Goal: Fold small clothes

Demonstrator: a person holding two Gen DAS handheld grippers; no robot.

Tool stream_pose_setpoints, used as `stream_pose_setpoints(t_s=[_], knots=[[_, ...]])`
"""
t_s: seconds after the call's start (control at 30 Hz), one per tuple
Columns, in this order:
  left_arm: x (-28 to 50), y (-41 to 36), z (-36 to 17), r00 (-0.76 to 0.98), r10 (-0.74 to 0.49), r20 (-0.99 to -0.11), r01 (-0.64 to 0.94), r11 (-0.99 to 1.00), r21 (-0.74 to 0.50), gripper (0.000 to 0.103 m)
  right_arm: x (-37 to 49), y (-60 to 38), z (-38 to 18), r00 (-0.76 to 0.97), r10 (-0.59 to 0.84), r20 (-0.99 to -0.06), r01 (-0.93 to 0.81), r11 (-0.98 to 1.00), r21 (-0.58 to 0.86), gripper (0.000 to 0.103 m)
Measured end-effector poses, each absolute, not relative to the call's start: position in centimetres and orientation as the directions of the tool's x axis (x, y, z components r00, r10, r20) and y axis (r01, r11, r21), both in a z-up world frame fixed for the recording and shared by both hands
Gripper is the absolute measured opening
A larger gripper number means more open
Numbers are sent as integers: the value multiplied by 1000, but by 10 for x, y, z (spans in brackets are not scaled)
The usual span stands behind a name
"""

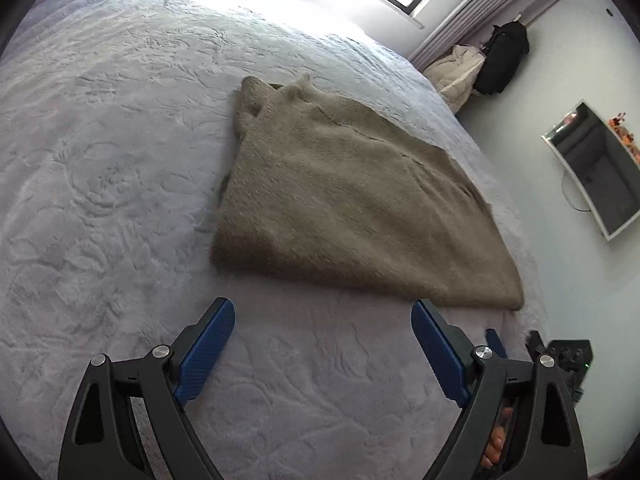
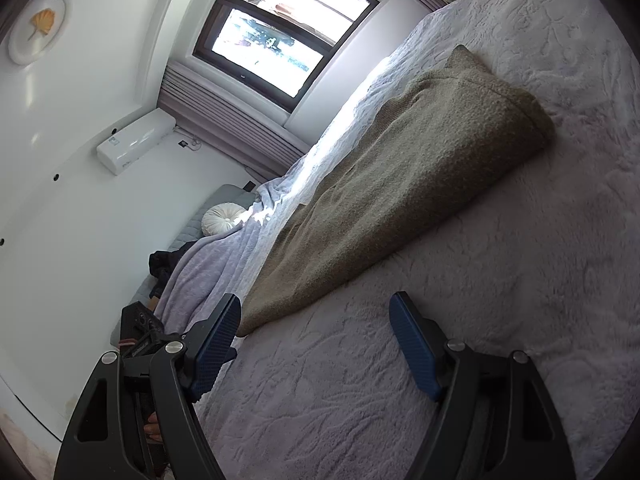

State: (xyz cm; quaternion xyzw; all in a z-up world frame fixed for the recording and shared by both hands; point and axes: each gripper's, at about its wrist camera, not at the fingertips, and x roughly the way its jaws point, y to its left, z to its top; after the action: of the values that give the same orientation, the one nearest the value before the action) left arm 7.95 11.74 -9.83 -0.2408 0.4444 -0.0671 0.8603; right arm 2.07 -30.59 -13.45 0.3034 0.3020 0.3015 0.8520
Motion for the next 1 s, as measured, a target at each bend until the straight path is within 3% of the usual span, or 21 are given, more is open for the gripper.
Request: stream_pose_setpoints(t_s=[0.07,0.2,0.33,0.47,0.6,0.67,0.73,0.77,0.9,0.93,1.0], knots=[[87,123,-93,625,-267,-733,-131,891,-436,91,20,-305,-134,636,695,-335,-329,637,697,79],[99,135,-90,625,-267,-733,-101,904,-415,91,20,-304,-134,638,691,-339,-328,642,693,80],[111,137,-93,586,-321,-744,-31,908,-417,79,20,-304,-132,637,691,-342,-311,637,706,79],[117,133,-89,564,-346,-749,36,917,-396,79,27,-304,-104,563,691,-453,-252,665,703,80],[127,128,-89,534,-362,-764,91,923,-373,78,32,-338,-63,661,585,-470,-211,746,632,80],[133,125,-94,512,-363,-778,98,925,-367,62,45,-363,-63,668,538,-515,-102,751,652,80],[137,125,-98,498,-363,-788,99,926,-364,53,55,-380,-79,644,550,-532,-10,701,713,80],[138,125,-101,493,-362,-791,97,927,-363,41,58,-385,-90,626,583,-517,21,651,759,80],[142,130,-100,483,-395,-781,98,911,-401,19,70,-385,-103,636,607,-476,46,586,809,79],[142,130,-98,482,-403,-778,98,907,-409,13,75,-384,-106,635,609,-475,58,575,816,74],[140,132,-91,493,-414,-765,96,900,-425,12,88,-381,-113,626,601,-496,103,567,817,31]])
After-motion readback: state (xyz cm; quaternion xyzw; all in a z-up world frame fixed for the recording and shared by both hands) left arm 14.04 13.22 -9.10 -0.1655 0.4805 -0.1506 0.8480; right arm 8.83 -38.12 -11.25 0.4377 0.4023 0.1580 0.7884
